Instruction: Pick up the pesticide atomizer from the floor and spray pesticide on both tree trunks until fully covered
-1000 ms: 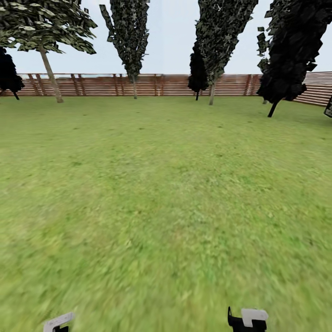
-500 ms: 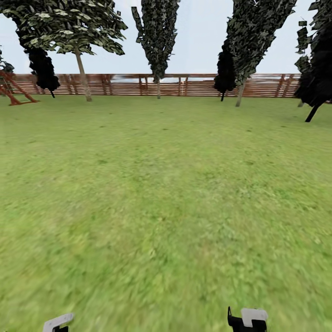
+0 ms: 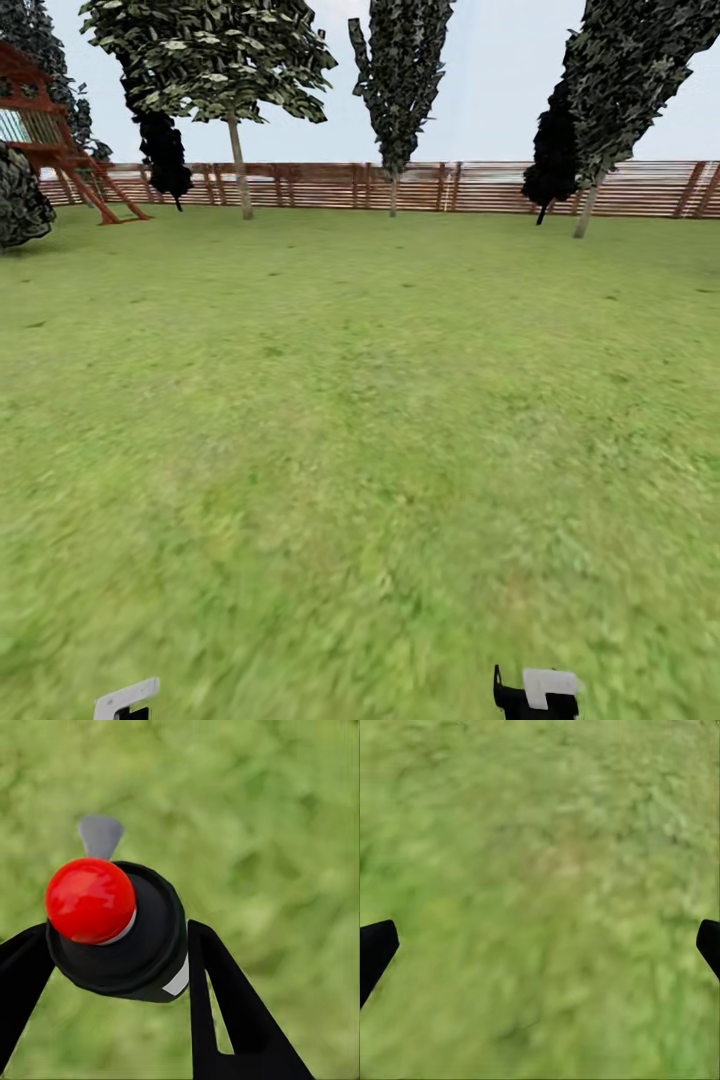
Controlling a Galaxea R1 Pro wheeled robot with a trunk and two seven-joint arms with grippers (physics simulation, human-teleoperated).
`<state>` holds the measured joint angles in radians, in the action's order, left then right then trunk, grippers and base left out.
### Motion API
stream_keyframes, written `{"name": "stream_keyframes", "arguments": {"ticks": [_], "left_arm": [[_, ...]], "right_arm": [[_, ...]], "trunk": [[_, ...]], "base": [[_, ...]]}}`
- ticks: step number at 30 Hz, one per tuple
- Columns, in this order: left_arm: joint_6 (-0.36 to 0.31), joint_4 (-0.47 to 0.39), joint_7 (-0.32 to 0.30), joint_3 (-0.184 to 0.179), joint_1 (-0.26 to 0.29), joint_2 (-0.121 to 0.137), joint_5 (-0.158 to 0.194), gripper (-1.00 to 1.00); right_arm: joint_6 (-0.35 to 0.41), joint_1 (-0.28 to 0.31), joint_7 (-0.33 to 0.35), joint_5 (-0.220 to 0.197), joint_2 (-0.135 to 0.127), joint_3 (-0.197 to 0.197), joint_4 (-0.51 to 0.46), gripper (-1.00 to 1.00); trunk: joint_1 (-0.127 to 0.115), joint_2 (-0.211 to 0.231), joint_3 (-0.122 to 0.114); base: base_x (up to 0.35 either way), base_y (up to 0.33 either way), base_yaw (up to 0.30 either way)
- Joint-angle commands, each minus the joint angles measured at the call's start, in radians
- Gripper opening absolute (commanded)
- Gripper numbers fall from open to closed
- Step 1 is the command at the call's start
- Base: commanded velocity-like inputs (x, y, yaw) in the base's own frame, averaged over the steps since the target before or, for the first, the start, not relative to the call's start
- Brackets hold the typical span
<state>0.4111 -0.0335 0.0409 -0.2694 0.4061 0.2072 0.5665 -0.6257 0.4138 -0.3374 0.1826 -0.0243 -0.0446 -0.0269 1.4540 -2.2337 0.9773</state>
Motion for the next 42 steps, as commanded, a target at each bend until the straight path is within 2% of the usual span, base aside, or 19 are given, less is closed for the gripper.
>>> {"name": "stream_keyframes", "arguments": {"ticks": [1,10,21,36,42], "left_arm": [[0.002,0.000,0.004,-0.008,0.000,0.000,0.004,-1.00],[0.002,0.000,0.005,-0.008,0.000,0.000,0.005,-1.00],[0.002,0.000,0.005,-0.008,0.000,0.000,0.006,-1.00],[0.002,0.000,0.005,-0.008,0.000,0.000,0.006,-1.00],[0.002,0.000,0.005,-0.008,0.000,0.000,0.005,-1.00]], "right_arm": [[-0.002,0.000,-0.006,0.011,0.000,-0.005,0.001,1.00],[0.000,0.000,-0.004,0.011,0.001,-0.005,0.001,1.00],[0.000,0.000,-0.003,0.011,0.001,-0.005,0.001,1.00],[0.001,0.000,0.000,0.013,-0.002,-0.001,0.001,1.00],[0.001,0.000,0.000,0.012,0.000,-0.001,0.001,1.00]], "trunk": [[0.000,0.000,0.000],[0.000,0.000,-0.011],[0.000,0.000,-0.026],[0.000,0.000,-0.027],[0.000,0.000,-0.027]], "base": [[0.280,0.215,0.228],[0.280,0.215,0.189],[0.280,0.214,0.013],[0.303,0.145,0.003],[0.274,0.007,0.222]]}}
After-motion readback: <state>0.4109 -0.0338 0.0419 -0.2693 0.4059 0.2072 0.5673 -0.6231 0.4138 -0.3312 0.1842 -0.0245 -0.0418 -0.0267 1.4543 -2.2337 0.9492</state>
